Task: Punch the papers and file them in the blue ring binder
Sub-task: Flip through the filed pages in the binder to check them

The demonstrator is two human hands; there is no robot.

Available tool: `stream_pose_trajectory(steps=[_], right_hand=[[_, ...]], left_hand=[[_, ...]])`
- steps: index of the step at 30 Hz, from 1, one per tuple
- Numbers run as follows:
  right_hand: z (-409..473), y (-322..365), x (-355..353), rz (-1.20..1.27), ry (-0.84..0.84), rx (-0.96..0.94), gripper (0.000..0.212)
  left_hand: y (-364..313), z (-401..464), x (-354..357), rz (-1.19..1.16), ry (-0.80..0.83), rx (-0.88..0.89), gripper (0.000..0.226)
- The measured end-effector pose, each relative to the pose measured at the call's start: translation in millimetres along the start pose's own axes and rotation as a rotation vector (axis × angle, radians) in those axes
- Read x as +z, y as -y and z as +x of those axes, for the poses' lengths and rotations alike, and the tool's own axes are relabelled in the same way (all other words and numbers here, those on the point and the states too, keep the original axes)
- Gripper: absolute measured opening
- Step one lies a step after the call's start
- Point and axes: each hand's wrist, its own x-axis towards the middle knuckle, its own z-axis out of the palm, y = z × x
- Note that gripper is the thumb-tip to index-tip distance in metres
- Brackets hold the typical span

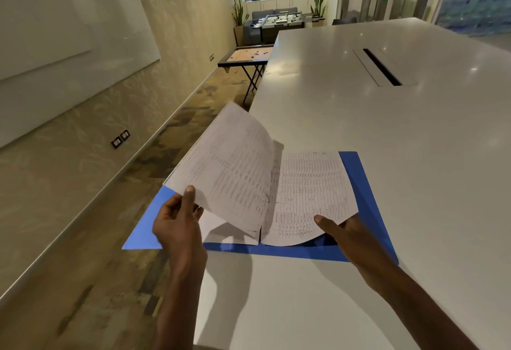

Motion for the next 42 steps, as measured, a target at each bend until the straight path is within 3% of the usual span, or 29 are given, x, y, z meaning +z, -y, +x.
stream_pose_trajectory(steps=[10, 14, 19, 22, 25, 28, 30, 34, 36, 38, 42], right_hand=[[-2, 2, 2, -0.023, -0.022, -0.004, 0.047], [-2, 3, 2, -0.02, -0.017, -0.009, 0.051], [-1, 1, 1, -0.029, -0.015, -0.001, 0.05], [-2, 2, 0, -0.023, -0.009, -0.005, 0.049], [-3, 2, 0, -0.022, -0.013, -0.013, 0.054], [-2, 3, 1, -0.009, -0.002, -0.025, 0.063], [-1, 4, 1, 0.025, -0.006, -0.013, 0.071], [-3, 6, -2, 0.098, 0.026, 0.037, 0.082], [-5, 11, -2, 0.097, 0.028, 0.082, 0.079], [-5, 14, 0, 0.08, 0.01, 0.109, 0.076], [-6, 15, 0, 0.082, -0.016, 0.093, 0.091]], left_hand=[[30, 16, -37, 0.175, -0.187, -0.149, 0.029], [32, 16, -43, 0.189, -0.228, -0.184, 0.053], [28, 8, -39, 0.365, -0.213, -0.137, 0.084], [30, 5, -35, 0.482, -0.231, -0.057, 0.087], [34, -1, -28, 0.581, -0.201, 0.095, 0.076], [34, -16, -11, 0.608, -0.026, 0.257, 0.047], [32, -31, 5, 0.58, 0.223, 0.283, 0.035], [34, -65, 38, 0.644, 0.799, 0.363, 0.038], [43, -79, 52, 0.784, 0.973, 0.49, 0.047], [51, -88, 64, 0.831, 1.027, 0.601, 0.045], [54, -94, 79, 0.784, 0.965, 0.708, 0.028]])
